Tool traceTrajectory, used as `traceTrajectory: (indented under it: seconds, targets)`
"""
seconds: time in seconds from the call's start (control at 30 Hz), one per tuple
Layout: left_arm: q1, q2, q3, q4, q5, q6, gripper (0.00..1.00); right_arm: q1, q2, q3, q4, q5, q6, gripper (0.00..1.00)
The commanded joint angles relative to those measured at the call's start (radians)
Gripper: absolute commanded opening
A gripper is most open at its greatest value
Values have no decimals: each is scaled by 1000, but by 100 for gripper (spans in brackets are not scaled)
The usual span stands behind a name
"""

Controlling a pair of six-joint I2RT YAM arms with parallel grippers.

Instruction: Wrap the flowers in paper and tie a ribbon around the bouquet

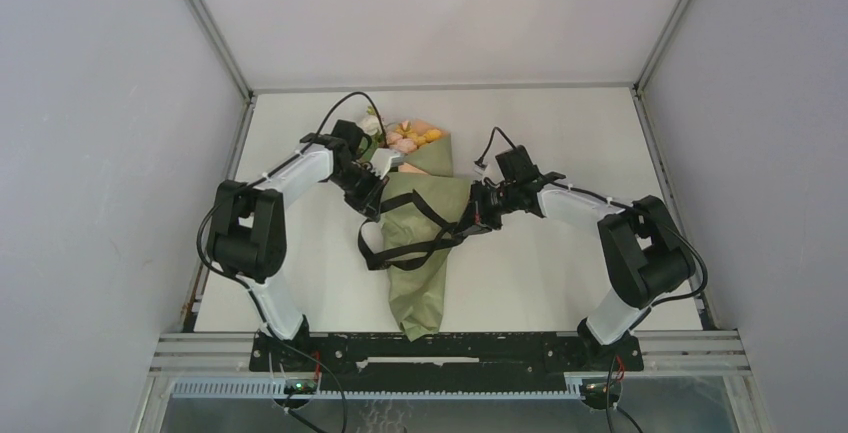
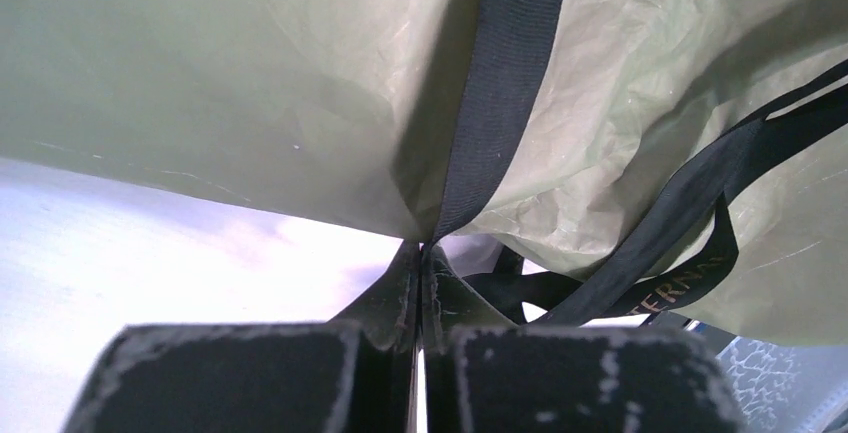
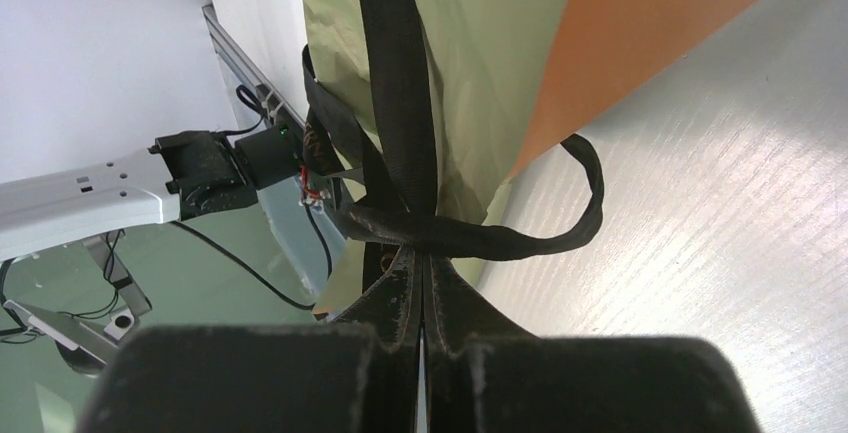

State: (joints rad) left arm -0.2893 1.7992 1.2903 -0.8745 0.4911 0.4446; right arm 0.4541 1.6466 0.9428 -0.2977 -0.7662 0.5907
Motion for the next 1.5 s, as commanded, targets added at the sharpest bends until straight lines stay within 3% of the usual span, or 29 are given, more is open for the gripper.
traceTrajectory:
  seconds: [0.0, 0.43, 0.67, 0.87, 1.0, 1.13, 1.33, 1.47]
  targets:
    - [16, -42, -16, 14, -1, -3, 0, -6, -12, 33, 14, -27, -31, 0]
    - [26, -46, 0, 22, -13, -23, 0, -8, -26, 106, -163, -90, -181, 0]
    - [50, -50, -1, 40, -41, -35, 0, 29, -21, 239, -711, -91, -502, 0]
    - [55, -41, -1, 58, -79, -43, 0, 38, -141, 253, -898, 108, -485, 0]
    - [61, -37, 0, 76, -111, -42, 0, -113, -250, 253, -838, 169, -412, 0]
    - [79, -36, -1, 87, -130, -50, 0, -191, -259, 254, -714, 202, -353, 0]
    - [92, -66, -25, 88, -115, -45, 0, -178, -276, 225, -412, 164, -242, 0]
    - [94, -75, -36, 94, -116, -44, 0, -93, -346, 221, -295, 288, -251, 0]
